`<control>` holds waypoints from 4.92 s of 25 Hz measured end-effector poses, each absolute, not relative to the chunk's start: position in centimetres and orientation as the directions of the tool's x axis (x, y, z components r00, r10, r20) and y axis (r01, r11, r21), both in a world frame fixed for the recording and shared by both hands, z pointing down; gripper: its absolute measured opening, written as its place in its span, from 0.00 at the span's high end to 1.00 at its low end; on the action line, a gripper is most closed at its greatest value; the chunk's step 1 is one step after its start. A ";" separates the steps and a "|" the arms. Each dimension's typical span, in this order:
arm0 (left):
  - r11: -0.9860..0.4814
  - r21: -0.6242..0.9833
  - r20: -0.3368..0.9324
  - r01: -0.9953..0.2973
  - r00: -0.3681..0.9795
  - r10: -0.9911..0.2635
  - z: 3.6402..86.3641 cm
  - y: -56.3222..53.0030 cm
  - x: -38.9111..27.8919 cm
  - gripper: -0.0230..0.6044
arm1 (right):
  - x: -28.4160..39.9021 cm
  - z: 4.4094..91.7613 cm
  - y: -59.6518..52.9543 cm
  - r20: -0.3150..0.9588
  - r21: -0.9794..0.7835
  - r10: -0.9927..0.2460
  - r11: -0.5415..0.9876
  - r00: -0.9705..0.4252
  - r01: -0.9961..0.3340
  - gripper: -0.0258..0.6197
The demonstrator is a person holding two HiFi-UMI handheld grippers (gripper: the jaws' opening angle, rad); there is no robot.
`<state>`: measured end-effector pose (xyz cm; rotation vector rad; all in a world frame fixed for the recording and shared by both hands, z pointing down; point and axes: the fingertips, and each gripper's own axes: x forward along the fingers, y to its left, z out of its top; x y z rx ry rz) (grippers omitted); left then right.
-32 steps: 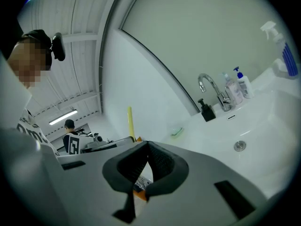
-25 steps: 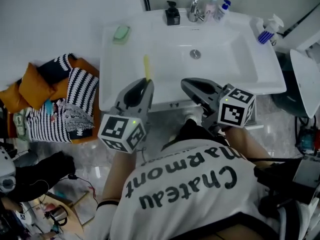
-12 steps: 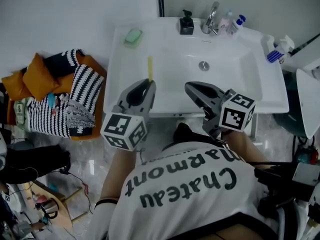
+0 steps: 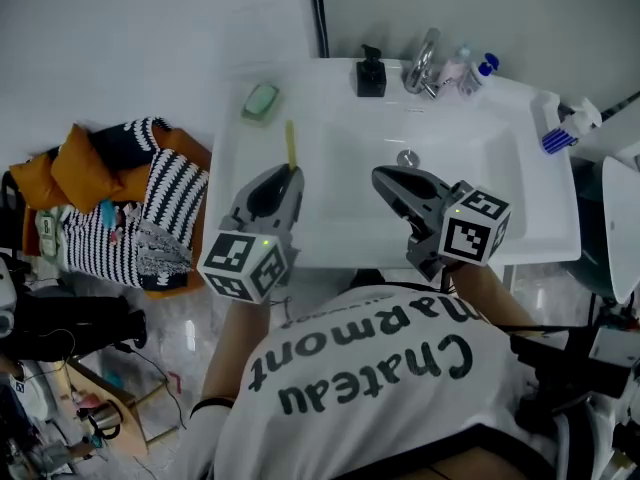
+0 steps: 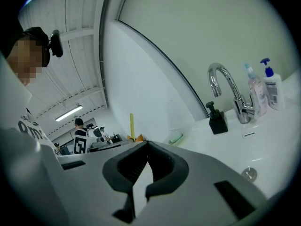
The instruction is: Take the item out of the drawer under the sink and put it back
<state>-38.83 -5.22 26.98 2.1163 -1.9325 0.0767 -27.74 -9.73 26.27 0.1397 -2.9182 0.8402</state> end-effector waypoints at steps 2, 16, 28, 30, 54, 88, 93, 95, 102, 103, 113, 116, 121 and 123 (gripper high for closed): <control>-0.055 0.167 0.234 -0.984 0.094 -0.968 27.2 -6.8 -39.2 0.88 | -27.9 26.5 -11.4 0.121 -0.534 -0.048 0.839 -0.992 -0.106 0.94; 0.025 0.117 0.315 -0.993 0.014 -0.949 28.9 -12.8 -41.4 0.88 | -28.7 29.6 -17.2 0.105 -0.608 0.010 0.792 -0.994 -0.056 0.94; -0.012 0.003 0.382 -1.000 0.012 -0.924 29.9 -15.9 -44.4 0.88 | -27.6 30.6 -18.6 0.098 -0.635 -0.119 0.757 -0.988 -0.155 0.94; -0.031 -0.009 0.399 -0.999 0.024 -0.917 30.4 -16.4 -45.0 0.88 | -27.3 30.5 -18.4 0.100 -0.636 -0.155 0.749 -0.983 -0.183 0.94; -0.215 -0.197 0.602 -0.957 0.055 -0.797 40.5 -22.4 -51.1 0.88 | -24.1 29.0 -15.2 0.194 -0.565 -0.405 0.699 -0.894 -0.439 0.94; -0.155 -0.157 0.687 -0.975 0.005 -0.727 45.6 -24.9 -54.2 0.88 | -23.8 30.1 -14.8 0.257 -0.557 -0.444 0.658 -0.858 -0.508 0.94; -0.175 -0.196 0.701 -0.965 -0.013 -0.713 46.3 -24.8 -54.2 0.88 | -23.9 30.2 -14.7 0.259 -0.557 -0.437 0.661 -0.861 -0.503 0.94; -0.179 -0.203 0.705 -0.963 -0.017 -0.709 46.6 -24.7 -54.2 0.88 | -23.9 30.3 -14.7 0.261 -0.559 -0.439 0.657 -0.860 -0.505 0.94; -0.213 -0.243 0.719 -0.946 -0.028 -0.695 46.9 -24.7 -53.7 0.88 | -23.7 30.3 -14.7 0.262 -0.562 -0.440 0.654 -0.859 -0.506 0.94; -0.219 -0.253 0.721 -0.942 -0.032 -0.692 47.0 -24.7 -53.7 0.88 | -23.7 30.3 -14.7 0.263 -0.562 -0.440 0.654 -0.859 -0.507 0.94; -0.231 -0.260 0.724 -0.938 -0.031 -0.690 47.3 -24.8 -53.7 0.88 | -23.6 30.6 -14.6 0.266 -0.563 -0.445 0.648 -0.855 -0.513 0.94; -0.239 -0.248 0.724 -0.939 -0.016 -0.689 47.3 -24.9 -53.4 0.88 | -23.5 30.6 -14.7 0.267 -0.565 -0.445 0.646 -0.855 -0.513 0.94; -0.240 -0.239 0.726 -0.941 -0.009 -0.688 47.4 -24.8 -53.4 0.88 | -23.5 30.6 -14.7 0.269 -0.562 -0.446 0.647 -0.854 -0.515 0.94; -0.238 -0.237 0.723 -0.942 -0.008 -0.690 47.4 -24.9 -53.4 0.88 | -23.5 30.6 -14.7 0.269 -0.562 -0.447 0.646 -0.853 -0.516 0.94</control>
